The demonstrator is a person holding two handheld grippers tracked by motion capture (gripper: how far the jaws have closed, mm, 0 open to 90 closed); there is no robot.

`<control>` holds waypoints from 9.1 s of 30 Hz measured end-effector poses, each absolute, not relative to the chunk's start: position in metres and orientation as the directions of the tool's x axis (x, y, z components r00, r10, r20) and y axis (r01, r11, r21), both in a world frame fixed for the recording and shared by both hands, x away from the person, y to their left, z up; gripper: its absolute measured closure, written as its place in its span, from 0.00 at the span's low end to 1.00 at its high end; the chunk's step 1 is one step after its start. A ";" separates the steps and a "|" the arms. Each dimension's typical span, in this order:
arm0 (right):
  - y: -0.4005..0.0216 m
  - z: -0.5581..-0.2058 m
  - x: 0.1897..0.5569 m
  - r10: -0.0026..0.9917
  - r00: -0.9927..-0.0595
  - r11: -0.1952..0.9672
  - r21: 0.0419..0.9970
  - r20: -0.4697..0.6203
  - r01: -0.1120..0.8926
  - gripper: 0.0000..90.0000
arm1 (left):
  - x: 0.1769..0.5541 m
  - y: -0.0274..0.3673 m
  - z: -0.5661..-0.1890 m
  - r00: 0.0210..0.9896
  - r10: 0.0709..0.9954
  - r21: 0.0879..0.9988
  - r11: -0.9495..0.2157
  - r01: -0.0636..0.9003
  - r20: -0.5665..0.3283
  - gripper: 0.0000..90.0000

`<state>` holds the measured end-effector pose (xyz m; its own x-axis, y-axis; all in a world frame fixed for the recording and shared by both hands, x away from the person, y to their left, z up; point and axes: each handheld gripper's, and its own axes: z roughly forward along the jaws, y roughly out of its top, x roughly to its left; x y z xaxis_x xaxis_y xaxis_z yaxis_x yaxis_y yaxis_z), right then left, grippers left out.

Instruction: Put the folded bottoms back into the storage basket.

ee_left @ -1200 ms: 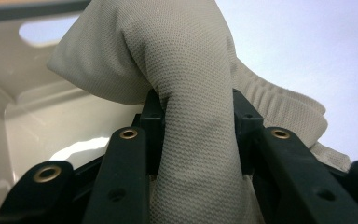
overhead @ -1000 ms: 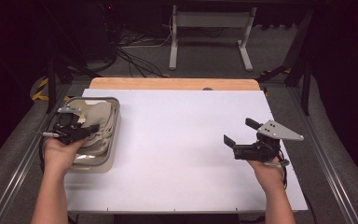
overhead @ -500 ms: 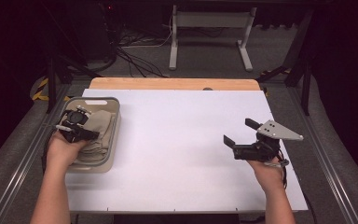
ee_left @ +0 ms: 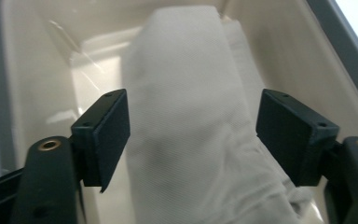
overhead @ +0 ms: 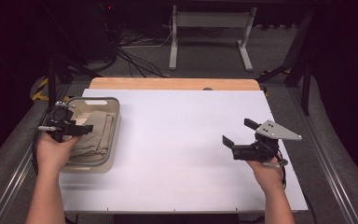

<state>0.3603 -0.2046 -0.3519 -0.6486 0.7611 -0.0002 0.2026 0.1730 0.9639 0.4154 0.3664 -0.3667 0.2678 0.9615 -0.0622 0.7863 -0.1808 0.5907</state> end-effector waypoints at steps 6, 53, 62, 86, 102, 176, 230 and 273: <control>-0.205 -0.352 0.360 0.761 -0.649 0.174 0.964 -0.001 0.203 0.01 | 0.413 0.362 -0.367 0.304 0.951 0.578 -0.218 0.786 -0.054 0.48; -0.204 -0.352 0.360 0.759 -0.651 0.178 0.963 -0.004 0.202 0.02 | 0.385 0.316 -0.374 0.480 0.872 0.367 -0.478 0.798 0.092 0.74; -0.204 -0.352 0.360 0.758 -0.652 0.178 0.963 -0.002 0.204 0.02 | 0.387 0.305 -0.380 0.470 0.854 0.292 -0.518 0.804 0.221 0.49; -0.204 -0.352 0.360 0.758 -0.652 0.180 0.963 -0.006 0.201 0.02 | 0.392 0.301 -0.378 0.510 0.816 0.247 -0.571 0.783 0.272 0.94; -0.203 -0.351 0.359 0.757 -0.654 0.178 0.963 -0.005 0.200 0.02 | 0.378 0.288 -0.356 0.555 0.802 0.326 -0.597 0.733 0.221 0.94; -0.203 -0.351 0.359 0.753 -0.658 0.176 0.963 0.001 0.203 0.02 | 0.374 0.351 -0.347 0.352 0.931 0.794 -0.144 0.591 -0.093 0.16; -0.211 -0.353 0.361 0.780 -0.625 0.132 0.972 0.019 0.194 0.00 | 0.346 0.282 -0.371 0.500 0.865 0.958 -0.117 0.261 -0.031 0.04; -0.212 -0.353 0.359 0.781 -0.625 0.130 0.972 0.020 0.193 0.01 | 0.352 0.286 -0.373 0.561 0.821 0.942 -0.097 0.322 -0.107 0.05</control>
<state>0.3593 -0.2121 -0.3527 -0.6246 0.7807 0.0198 0.1933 0.1301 0.9725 0.3519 0.2865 -0.3730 0.5614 0.8206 -0.1070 0.3215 -0.0972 0.9419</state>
